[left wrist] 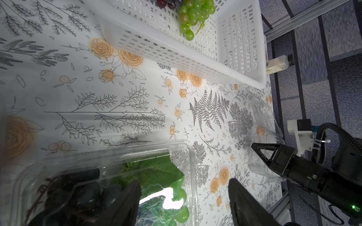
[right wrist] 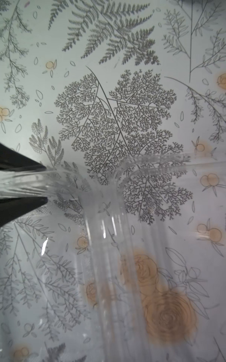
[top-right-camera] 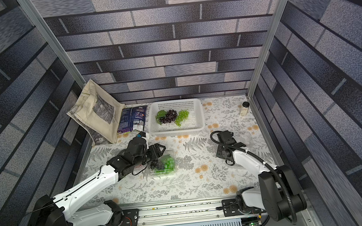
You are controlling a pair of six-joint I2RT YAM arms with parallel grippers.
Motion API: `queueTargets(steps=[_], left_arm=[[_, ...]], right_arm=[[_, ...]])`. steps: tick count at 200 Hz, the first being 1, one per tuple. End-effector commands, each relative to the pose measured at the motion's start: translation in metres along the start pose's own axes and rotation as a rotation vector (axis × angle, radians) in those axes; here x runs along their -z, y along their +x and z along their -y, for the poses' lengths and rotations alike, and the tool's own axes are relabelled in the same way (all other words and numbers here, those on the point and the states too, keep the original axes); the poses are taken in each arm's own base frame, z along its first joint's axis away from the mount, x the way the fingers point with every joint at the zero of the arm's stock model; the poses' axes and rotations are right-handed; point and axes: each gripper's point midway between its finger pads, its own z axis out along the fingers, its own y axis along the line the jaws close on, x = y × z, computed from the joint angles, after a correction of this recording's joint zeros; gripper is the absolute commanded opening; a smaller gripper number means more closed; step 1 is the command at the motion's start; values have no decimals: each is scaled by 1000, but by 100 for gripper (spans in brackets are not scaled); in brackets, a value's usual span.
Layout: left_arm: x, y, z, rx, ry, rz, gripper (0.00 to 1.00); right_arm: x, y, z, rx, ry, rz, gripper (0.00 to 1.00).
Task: Pack grapes into containers
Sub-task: Move the packing box to the center of the board.
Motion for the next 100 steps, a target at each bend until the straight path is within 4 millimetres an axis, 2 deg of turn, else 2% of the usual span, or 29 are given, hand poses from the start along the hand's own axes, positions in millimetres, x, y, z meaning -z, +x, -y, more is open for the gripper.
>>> queueTargets(steps=[1,24,64,100], left_arm=[[6,0,0,12,19,7,73],[7,-5,5,10,42,27,73],[11,-5,5,15,45,35,73],[16,-6,4,16,42,52,73]], right_arm=[[17,-11,-17,46,-8,54,23],[24,-9,-34,78,-33,67,19],[20,-5,-54,122,-49,55,12],[18,0,-78,190,-56,54,11]])
